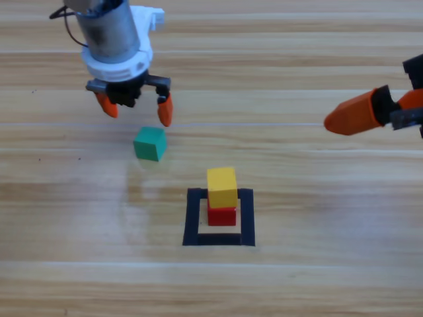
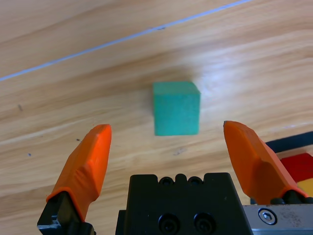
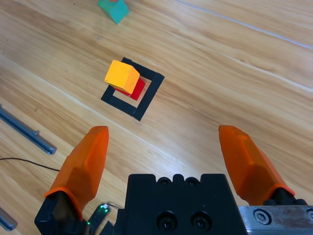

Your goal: Stack the blocks in the rectangular block: red at the bottom, yellow in the middle, green on top

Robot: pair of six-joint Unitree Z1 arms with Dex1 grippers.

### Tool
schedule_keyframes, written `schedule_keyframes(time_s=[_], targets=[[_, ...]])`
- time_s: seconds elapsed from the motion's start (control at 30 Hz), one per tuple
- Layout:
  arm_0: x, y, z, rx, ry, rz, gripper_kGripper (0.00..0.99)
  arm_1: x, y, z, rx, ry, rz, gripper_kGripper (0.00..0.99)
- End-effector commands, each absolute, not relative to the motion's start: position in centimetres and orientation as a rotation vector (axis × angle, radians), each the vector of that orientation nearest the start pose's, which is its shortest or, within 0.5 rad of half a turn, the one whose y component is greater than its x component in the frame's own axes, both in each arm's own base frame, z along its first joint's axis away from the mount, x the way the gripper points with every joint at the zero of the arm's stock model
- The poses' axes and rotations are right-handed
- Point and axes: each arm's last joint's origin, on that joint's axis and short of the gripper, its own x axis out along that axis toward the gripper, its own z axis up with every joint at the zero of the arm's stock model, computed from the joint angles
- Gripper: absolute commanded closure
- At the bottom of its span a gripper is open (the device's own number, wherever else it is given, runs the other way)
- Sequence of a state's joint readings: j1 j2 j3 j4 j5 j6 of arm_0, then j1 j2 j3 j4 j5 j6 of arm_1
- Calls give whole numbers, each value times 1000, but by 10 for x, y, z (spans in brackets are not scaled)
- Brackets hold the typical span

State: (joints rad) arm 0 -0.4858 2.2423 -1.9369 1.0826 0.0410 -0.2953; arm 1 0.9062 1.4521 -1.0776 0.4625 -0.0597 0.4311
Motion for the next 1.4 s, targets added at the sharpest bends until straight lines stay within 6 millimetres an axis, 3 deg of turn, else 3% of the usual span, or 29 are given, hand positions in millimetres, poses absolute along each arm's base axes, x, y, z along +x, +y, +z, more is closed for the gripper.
schedule_keyframes(time_s=[0.03, 0.2, 0.87, 1.4], targets=[[400, -246, 219, 175, 1447, -166, 13, 163, 193, 327, -11, 910, 594, 0], [399, -251, 205, 187, 1466, -136, 11, 163, 193, 324, -6, 905, 599, 0], [406, -241, 164, 189, 1493, -103, 19, 168, 199, 304, -28, 896, 617, 0], [412, -235, 160, 176, 1469, -107, 47, 168, 205, 296, -34, 905, 645, 0]])
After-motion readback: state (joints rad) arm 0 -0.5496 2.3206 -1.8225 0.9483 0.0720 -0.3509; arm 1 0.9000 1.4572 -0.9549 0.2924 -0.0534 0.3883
